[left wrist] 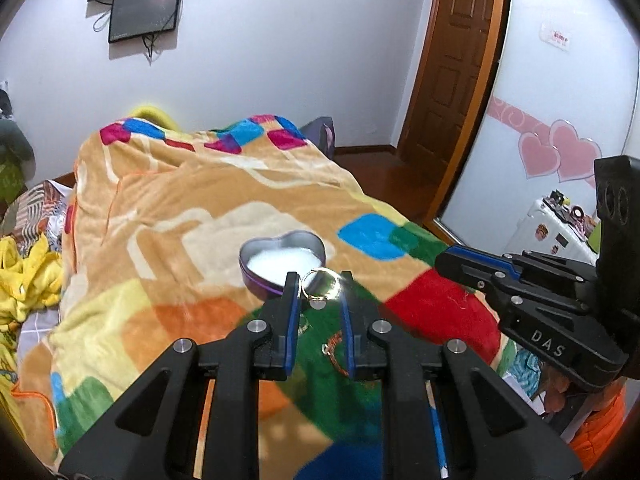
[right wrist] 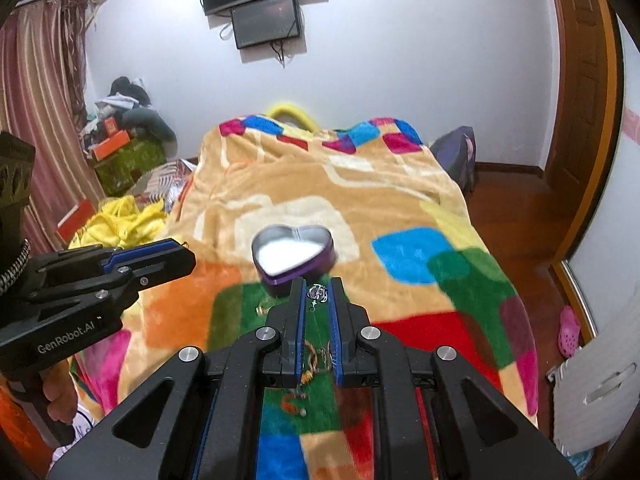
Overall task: Organize jewelry
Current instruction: 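Carry the gold ring in the left tool and the earring in the right tool over the heart tin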
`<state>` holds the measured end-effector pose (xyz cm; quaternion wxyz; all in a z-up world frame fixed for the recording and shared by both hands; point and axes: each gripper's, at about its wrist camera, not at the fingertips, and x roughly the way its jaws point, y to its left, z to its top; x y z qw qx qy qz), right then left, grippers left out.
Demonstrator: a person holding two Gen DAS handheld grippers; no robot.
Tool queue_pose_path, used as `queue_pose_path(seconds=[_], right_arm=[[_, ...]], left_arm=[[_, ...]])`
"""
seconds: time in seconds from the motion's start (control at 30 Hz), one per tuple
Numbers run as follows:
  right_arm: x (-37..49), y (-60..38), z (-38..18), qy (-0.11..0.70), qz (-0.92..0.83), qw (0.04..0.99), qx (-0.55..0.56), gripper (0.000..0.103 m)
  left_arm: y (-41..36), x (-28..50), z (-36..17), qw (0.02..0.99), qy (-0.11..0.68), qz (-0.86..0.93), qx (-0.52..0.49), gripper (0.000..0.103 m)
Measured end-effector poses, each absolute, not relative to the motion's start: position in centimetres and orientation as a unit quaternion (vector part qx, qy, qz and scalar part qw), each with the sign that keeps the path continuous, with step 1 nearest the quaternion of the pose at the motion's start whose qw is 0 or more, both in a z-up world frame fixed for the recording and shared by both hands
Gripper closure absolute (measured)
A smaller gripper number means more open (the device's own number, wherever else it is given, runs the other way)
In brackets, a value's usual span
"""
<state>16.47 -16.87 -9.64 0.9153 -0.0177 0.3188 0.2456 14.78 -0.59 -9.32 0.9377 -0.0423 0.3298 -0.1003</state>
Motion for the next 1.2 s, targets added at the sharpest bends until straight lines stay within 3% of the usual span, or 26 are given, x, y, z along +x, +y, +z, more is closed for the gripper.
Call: queue_pose_path(seconds=[0.67, 1.2], right_arm=[[20.7, -13.3, -8.8, 0.3, 0.277, 0.913, -0.017, 0.093], [25.6, -11.2, -12.0, 0.36, 0.32, 0.876, -0.021, 0.093]], left_arm=[[2.3, 20.4, -10.8, 0.938, 0.329, -0.095, -0.059, 0.086], [2.8, 25.5, -14.9, 0.919, 0.376, -0.099, -0.059, 0.086]])
